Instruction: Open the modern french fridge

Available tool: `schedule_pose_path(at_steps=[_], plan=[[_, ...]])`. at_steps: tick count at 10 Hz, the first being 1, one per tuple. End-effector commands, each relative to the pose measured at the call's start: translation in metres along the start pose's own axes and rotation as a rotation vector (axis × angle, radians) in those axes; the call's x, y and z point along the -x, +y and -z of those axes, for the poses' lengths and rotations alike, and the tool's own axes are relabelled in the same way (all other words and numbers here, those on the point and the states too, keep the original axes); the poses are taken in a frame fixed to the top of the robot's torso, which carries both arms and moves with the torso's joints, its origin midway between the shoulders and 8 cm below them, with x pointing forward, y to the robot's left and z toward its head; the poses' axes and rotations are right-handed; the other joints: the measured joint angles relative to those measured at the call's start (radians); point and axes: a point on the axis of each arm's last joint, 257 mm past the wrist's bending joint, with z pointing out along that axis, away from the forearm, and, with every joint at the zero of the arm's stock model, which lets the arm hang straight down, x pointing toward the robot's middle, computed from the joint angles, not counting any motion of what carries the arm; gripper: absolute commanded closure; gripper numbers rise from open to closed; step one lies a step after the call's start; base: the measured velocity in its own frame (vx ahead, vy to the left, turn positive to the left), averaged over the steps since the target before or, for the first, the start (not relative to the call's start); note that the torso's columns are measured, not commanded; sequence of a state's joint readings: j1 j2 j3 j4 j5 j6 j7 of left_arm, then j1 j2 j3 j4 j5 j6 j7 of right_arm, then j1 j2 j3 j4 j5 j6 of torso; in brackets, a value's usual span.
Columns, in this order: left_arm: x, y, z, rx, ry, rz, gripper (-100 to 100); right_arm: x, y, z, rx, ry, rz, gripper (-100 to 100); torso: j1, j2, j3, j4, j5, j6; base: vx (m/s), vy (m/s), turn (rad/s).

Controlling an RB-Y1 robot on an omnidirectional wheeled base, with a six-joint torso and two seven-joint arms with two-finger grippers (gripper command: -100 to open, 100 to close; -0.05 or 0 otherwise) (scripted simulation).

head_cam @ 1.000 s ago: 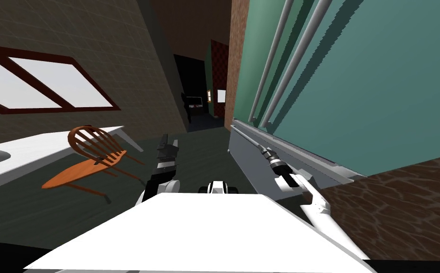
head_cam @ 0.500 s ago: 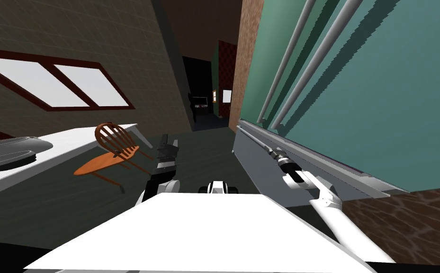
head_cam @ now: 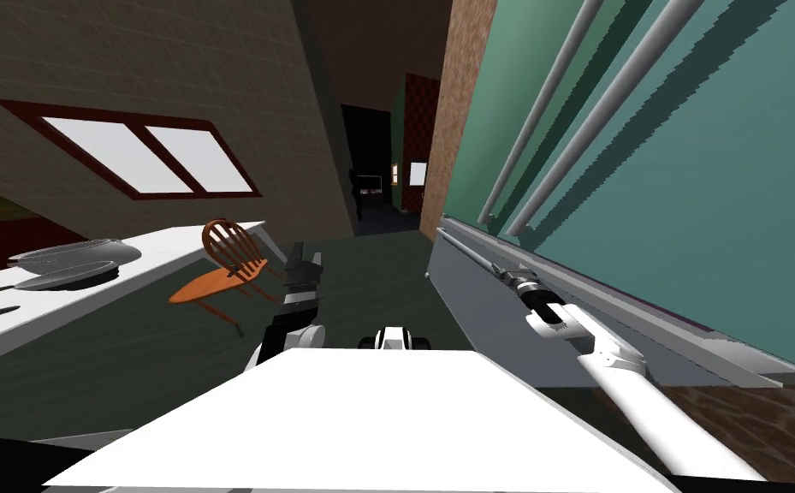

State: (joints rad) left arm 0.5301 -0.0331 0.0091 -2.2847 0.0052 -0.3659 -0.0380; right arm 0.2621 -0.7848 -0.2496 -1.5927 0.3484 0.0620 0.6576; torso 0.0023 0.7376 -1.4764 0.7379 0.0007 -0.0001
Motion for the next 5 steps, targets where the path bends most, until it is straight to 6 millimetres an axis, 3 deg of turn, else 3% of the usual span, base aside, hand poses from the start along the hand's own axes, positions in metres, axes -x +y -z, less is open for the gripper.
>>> schedule_pose_path(at_steps=[1, 2, 5], plan=[[0.000, 0.000, 0.000, 0.000, 0.000, 0.000, 0, 0.010, -0.063, -0.013, -0.115, 0.039, 0.196, -100, 0.001, -0.001, 0.000, 0.000, 0.000, -0.001, 0.030, 0.109, 0.195], [0.000, 0.000, 0.000, 0.000, 0.000, 0.000, 0, 0.008, -0.065, -0.013, -0.118, 0.044, 0.202, -100, -0.002, -0.001, 0.000, 0.000, 0.000, 0.000, 0.018, 0.058, 0.043], [0.000, 0.000, 0.000, 0.000, 0.000, 0.000, 0, 0.027, -0.134, -0.017, -0.241, 0.086, 0.393, -100, -0.003, 0.001, 0.001, 0.000, -0.001, 0.000, 0.014, 0.068, 0.138]])
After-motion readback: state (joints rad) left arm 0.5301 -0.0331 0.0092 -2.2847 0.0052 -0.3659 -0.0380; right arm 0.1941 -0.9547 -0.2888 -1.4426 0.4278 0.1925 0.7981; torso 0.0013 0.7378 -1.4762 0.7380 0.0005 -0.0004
